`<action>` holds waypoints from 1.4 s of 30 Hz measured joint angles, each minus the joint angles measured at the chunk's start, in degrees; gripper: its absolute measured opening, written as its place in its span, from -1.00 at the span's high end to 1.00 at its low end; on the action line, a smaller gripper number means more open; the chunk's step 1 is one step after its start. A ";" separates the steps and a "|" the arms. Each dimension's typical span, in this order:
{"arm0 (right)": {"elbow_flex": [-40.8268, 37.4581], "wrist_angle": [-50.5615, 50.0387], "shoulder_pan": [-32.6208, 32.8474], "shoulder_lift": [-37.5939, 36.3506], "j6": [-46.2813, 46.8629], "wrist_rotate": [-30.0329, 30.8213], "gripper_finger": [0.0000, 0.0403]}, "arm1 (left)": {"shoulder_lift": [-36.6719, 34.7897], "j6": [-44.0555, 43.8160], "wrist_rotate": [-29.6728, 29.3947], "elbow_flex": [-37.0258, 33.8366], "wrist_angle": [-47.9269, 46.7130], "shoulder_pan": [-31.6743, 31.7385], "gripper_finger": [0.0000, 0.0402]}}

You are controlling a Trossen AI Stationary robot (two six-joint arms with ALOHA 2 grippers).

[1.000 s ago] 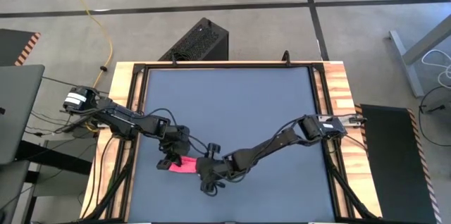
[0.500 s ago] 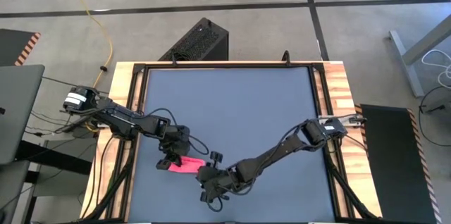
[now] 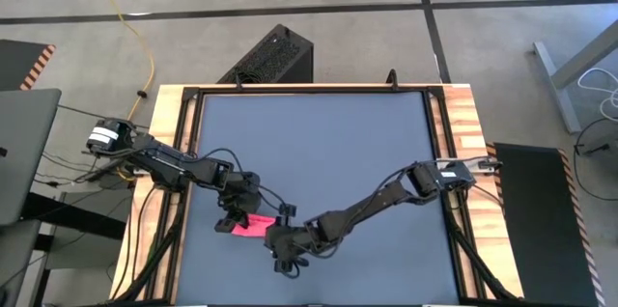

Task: Roll towel
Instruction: Roll the red microfiber cloth

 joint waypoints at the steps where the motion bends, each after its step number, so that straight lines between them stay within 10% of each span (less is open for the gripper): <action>1: 0.01 0.18 -0.13 0.29 -0.03 -0.52 -0.21 | 0.00 -0.19 -0.04 0.00 0.00 0.00 1.00; 26: 0.07 1.25 -0.40 5.27 8.03 0.39 -0.18 | 0.00 -3.81 0.45 0.02 -1.17 0.00 1.00; 42: 0.07 -0.95 0.92 5.46 22.98 1.94 0.41 | -1.12 4.41 0.63 -0.37 -7.74 0.00 0.64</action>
